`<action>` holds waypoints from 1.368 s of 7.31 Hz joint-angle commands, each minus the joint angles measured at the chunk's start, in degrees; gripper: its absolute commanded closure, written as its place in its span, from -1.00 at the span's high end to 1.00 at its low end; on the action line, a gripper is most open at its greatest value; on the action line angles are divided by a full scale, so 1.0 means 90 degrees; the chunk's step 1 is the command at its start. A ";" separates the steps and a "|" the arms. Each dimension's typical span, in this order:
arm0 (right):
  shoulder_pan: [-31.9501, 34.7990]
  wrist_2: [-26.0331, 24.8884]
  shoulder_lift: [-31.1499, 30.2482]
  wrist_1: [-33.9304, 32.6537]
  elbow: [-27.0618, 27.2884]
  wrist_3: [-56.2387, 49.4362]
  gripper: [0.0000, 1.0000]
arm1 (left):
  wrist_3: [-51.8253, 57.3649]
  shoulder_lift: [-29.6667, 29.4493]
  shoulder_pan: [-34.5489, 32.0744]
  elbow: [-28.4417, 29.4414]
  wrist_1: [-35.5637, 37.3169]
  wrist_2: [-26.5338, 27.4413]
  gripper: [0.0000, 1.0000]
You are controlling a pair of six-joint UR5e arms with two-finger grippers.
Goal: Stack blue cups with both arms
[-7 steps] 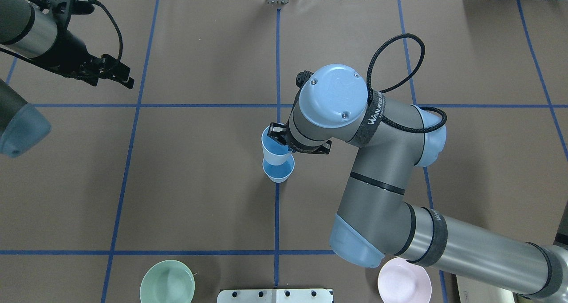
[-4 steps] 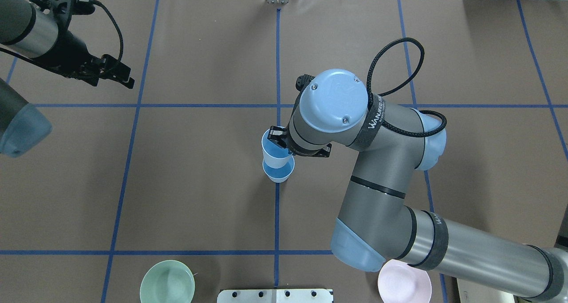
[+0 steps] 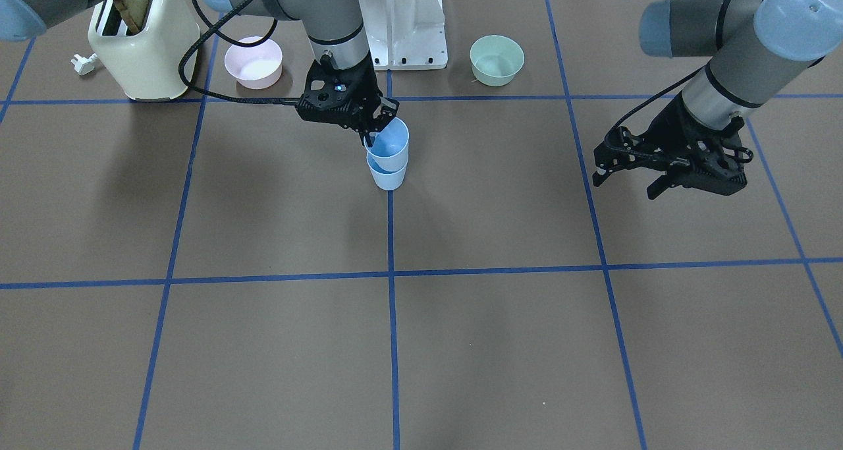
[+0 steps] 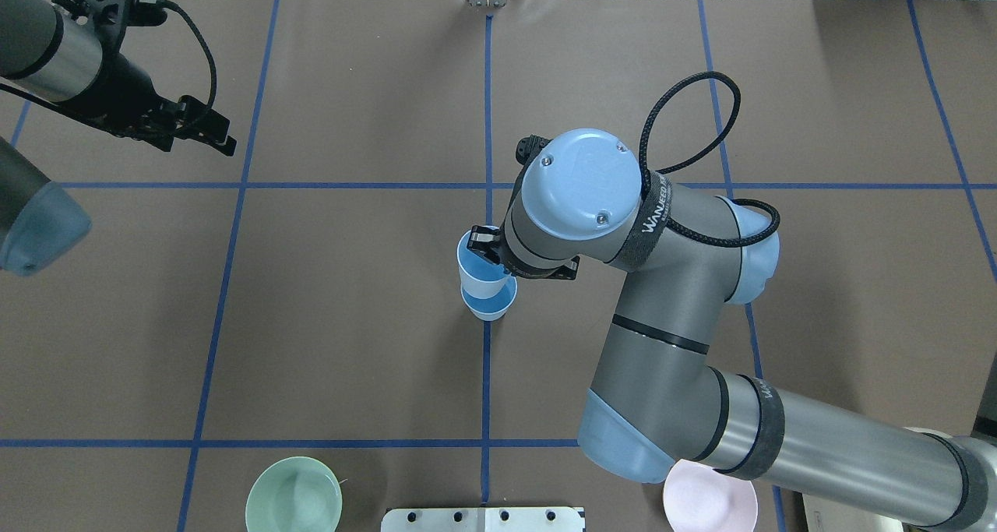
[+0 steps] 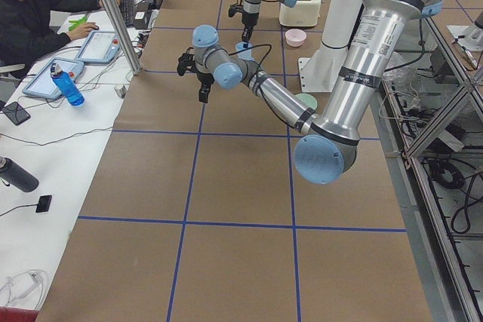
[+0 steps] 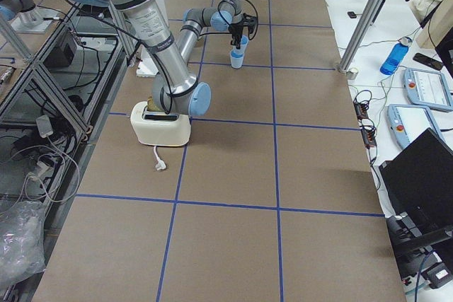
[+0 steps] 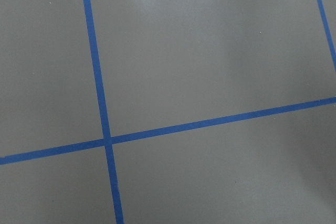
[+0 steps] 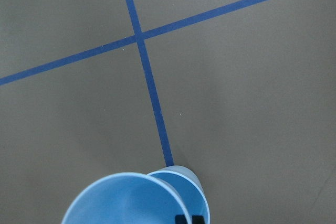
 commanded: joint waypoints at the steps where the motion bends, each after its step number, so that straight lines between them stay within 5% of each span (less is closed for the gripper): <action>1: -0.0002 0.0005 0.0010 -0.0007 -0.0010 -0.0068 -0.03 | 0.0000 0.0008 0.0000 -0.0003 0.0000 -0.0002 0.96; 2: -0.0012 -0.0063 0.0001 -0.0007 0.0000 -0.0088 0.99 | 0.0000 -0.0001 0.0000 -0.0003 0.0000 -0.0002 0.96; 5: 0.0491 0.0149 -0.0087 -0.0084 0.0039 -0.0842 1.00 | 0.0000 0.0008 -0.0116 -0.0013 0.0010 -0.0031 0.96; 9: 0.3487 0.2168 -0.1294 -0.0104 -0.0087 -0.4531 1.00 | 0.1860 0.0574 -0.1344 0.0337 0.0059 -0.0926 0.96; 10: 0.3997 0.2269 -0.1685 -0.0085 -0.0146 -0.5179 1.00 | 0.2358 0.0700 -0.1686 0.0532 0.0049 -0.1113 0.96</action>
